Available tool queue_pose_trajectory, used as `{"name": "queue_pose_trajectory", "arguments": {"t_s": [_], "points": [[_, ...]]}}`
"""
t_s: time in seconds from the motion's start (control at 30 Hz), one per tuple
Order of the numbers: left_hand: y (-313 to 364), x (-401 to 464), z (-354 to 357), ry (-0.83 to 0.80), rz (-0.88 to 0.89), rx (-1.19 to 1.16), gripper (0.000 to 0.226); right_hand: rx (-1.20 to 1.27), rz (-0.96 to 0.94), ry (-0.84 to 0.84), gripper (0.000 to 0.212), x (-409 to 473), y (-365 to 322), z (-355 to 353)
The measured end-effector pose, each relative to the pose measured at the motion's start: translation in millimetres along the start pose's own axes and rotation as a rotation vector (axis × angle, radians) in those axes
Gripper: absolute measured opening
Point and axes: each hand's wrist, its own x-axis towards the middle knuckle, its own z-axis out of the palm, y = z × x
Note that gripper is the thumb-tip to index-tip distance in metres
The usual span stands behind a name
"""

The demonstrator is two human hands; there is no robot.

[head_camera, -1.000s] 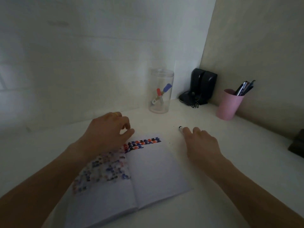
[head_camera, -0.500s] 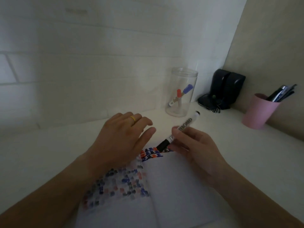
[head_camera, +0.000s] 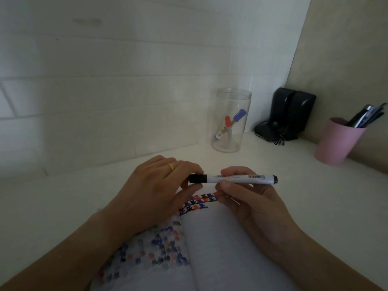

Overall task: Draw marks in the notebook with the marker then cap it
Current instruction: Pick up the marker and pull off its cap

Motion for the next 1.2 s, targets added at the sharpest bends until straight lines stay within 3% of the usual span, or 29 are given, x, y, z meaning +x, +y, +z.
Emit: {"name": "queue_pose_trajectory", "arguments": {"t_s": [0.47, 0.67, 0.87, 1.0, 1.07, 1.2], "points": [[21.5, 3.1, -9.4, -0.233, -0.026, -0.057, 0.033, -0.192, -0.131, 0.019, 0.041, -1.8, 4.2, 9.7], [27.2, 4.0, -12.9, -0.33, -0.032, -0.133, 0.031, -0.186, -0.135, -0.021, 0.029, -3.6, 0.8, 13.2], [30.0, 7.5, -16.2, -0.293, -0.059, -0.403, 0.033, -0.145, -0.131, -0.017, 0.035, -3.5, -1.3, 17.2], [30.5, 2.9, -21.7, -0.139, 0.051, -0.273, 0.04, -0.115, -0.13, -0.033, 0.027, -3.6, -3.4, 20.5], [30.1, 0.1, -21.5, -0.14, 0.071, -0.247, 0.028, -0.102, -0.132, -0.032, 0.029, -4.2, -3.1, 21.9], [30.5, 3.7, -18.5, -0.193, -0.08, -0.471, 0.03, -0.101, -0.14, -0.042, 0.025, -1.6, -3.8, 25.9]]}}
